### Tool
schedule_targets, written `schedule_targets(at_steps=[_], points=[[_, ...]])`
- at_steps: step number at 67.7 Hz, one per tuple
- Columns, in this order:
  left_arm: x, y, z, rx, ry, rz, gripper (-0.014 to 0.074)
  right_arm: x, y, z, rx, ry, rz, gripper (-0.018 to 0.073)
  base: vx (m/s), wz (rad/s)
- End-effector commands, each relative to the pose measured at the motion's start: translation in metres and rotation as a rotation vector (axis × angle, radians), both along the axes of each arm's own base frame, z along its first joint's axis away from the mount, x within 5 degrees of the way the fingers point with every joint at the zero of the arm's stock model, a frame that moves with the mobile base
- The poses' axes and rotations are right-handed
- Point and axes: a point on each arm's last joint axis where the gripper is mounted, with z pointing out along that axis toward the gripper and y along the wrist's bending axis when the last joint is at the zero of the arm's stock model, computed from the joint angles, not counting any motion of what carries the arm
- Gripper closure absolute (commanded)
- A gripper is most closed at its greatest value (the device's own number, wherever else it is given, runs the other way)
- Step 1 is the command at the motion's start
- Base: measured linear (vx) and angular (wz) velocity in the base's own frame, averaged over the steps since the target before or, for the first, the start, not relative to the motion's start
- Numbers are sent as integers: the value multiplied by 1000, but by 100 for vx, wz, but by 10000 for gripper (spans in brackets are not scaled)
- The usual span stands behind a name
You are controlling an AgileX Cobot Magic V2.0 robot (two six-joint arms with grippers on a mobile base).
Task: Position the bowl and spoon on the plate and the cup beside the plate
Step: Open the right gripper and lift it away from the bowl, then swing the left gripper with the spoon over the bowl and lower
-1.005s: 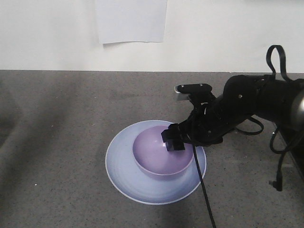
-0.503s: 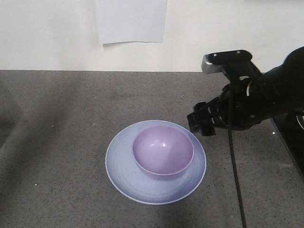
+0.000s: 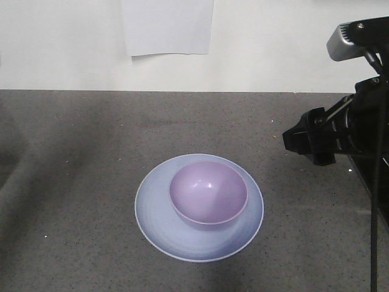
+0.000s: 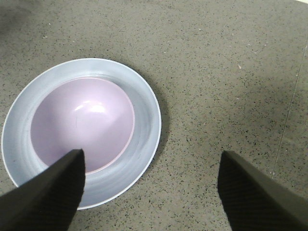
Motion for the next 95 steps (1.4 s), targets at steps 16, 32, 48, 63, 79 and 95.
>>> schedule_targets(at_steps=[16, 32, 48, 63, 79, 95], points=[[25, -24, -5, -76, 18, -184, 604, -1, -2, 16, 28, -92, -1, 0, 0, 0], [47, -60, -29, -55, 99, -313, 604, -2, -2, 16, 28, -90, -1, 0, 0, 0], [65, -105, -39, -19, 153, -451, 604, -2, -2, 16, 32, -88, 0, 0, 0, 0], [84, -146, -53, 65, 166, -537, 604, -2, -2, 16, 34, -88, 0, 0, 0, 0], [95, -189, -80, 100, 228, -622, 604, -2, -2, 16, 34, -88, 0, 0, 0, 0], [100, -212, -98, 143, 251, -665, 604, -2, -2, 16, 34, -88, 0, 0, 0, 0]])
